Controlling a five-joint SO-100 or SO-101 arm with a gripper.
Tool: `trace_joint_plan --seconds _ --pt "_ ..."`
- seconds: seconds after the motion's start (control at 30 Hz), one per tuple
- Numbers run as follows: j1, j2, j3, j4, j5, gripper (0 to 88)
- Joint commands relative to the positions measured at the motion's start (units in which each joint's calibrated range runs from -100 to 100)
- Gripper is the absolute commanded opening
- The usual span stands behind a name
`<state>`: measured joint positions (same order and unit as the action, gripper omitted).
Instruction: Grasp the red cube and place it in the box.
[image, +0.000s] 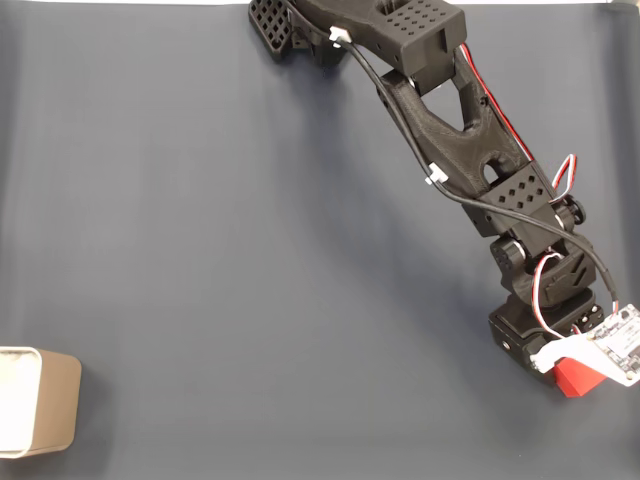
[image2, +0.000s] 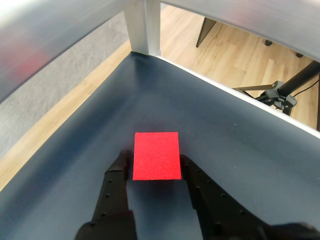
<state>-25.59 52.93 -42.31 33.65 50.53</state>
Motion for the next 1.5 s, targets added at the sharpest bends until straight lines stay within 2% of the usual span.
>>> trace_joint_plan --seconds 0.0,0.3,0.67,0.97,1.17,1.47 --pt "0.9 -5.5 -2.0 -0.9 0.3 15.8" --pt "0.9 -7.4 -0.9 -0.3 1.2 0.1" --pt "0.9 -14.8 5.5 2.8 1.5 0.0" --pt "1.5 -27.5 15.3 6.8 0.0 0.0" --pt "3.9 -33.5 18.6 7.3 -1.4 0.0" --pt "10.5 -36.3 18.1 7.4 -0.8 0.0"
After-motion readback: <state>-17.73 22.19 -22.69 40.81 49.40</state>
